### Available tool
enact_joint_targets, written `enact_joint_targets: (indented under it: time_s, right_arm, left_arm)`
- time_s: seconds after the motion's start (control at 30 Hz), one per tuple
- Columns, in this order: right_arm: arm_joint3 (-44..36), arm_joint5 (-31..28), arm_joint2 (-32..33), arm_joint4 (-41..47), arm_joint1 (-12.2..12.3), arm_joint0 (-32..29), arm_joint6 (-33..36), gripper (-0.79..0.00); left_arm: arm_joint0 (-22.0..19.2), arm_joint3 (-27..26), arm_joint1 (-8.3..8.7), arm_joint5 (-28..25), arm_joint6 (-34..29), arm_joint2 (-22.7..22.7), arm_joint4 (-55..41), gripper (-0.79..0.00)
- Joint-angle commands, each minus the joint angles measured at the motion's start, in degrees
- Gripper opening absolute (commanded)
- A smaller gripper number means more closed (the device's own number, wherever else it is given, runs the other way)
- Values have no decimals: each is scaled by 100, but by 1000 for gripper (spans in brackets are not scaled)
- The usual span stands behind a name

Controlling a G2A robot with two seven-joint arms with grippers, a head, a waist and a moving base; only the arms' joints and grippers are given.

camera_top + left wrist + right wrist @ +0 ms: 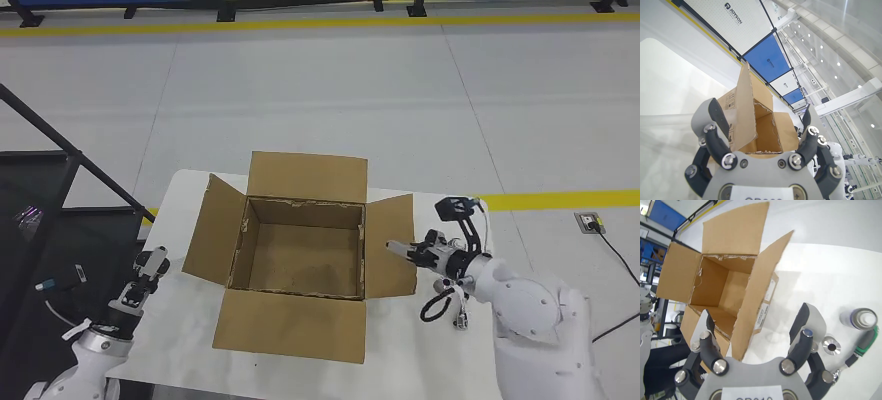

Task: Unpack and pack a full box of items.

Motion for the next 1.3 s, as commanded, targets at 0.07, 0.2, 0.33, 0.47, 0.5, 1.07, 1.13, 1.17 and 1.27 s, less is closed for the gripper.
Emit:
enact_joint_targets:
  time_s: [0.07, 0.2, 0.33, 0.47, 0.5, 1.07, 1.13, 1.17, 1.27]
  right_arm:
    - [345, 37, -381, -157, 20, 300, 83, 0]
    - [427, 145, -620, -270, 38, 403, -7, 0]
    - [404, 85, -752, -96, 61, 417, -43, 0]
    - [336, 175, -815, -180, 99, 418, -60, 0]
    - [282, 206, -800, -185, 109, 394, -112, 0]
    - [-1909, 927, -84, -1788, 306, -1049, -414, 0]
    - [-1909, 927, -84, -1788, 306, -1049, -414, 0]
    - [-1909, 927, -84, -1788, 306, -1049, -414, 0]
    - [-1909, 927, -84, -1788, 306, -1049, -414, 0]
  left_arm:
    - [19, 56, 2, -21, 2, -42, -37, 0]
    - [30, 55, 4, -34, -6, -77, -68, 0]
    - [40, 48, 3, -46, -6, -91, -95, 0]
    - [56, 52, 2, -77, -1, -94, -104, 0]
    - [64, 53, 2, -87, 1, -94, -112, 0]
    - [159, 29, -9, -246, 99, -142, -178, 0]
    - [159, 29, -9, -246, 99, -142, -178, 0]
    - [159, 29, -9, -246, 99, -142, -178, 0]
    - [159, 29, -9, -246, 99, -142, -178, 0]
